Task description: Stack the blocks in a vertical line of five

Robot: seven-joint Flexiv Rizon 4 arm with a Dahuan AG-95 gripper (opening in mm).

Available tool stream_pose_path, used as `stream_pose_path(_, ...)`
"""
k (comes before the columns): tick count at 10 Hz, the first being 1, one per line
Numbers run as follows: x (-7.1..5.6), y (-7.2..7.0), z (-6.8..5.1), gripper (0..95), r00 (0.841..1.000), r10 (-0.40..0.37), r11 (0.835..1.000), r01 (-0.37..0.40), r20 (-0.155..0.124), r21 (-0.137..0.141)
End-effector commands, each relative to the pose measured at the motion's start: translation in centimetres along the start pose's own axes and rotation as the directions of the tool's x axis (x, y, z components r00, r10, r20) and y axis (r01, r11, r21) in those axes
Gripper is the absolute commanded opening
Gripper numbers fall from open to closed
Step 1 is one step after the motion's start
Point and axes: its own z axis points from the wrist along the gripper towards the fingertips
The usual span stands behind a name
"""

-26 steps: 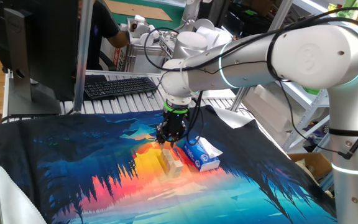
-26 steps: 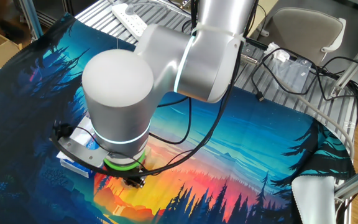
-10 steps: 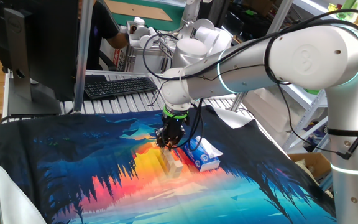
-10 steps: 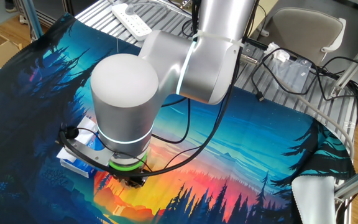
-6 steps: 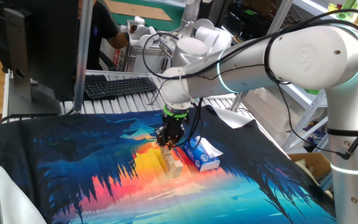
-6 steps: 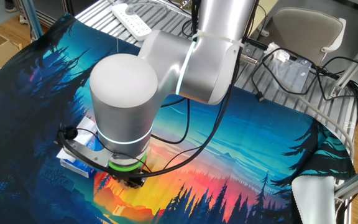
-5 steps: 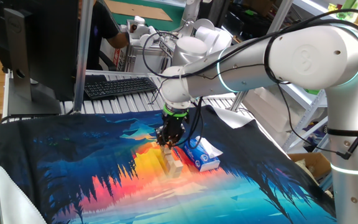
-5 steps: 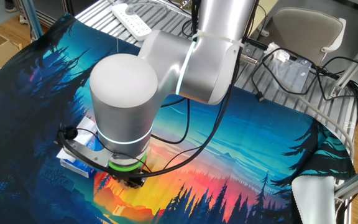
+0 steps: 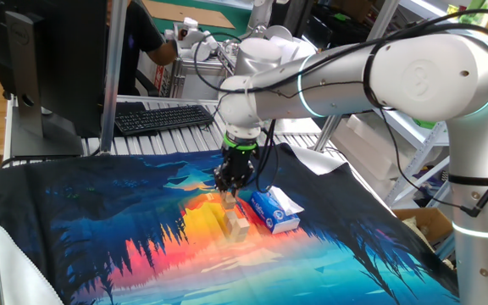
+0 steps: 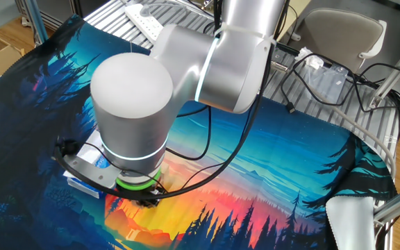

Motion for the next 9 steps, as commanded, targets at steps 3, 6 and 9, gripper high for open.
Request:
stream_pose_path(3,0.7,-0.1,-1.8,0.0,1.0,-0.011,1.0,0.012,-0.023,0.012)
stream_pose_path(6,2.4,0.4,-2.6,0.0,1.0,-0.003,1.0,0.004,-0.029,0.024)
stream_pose_path(9,3.9,0.4,-3.6,0.0,0.999,-0.008,0.999,0.009,-0.042,0.034)
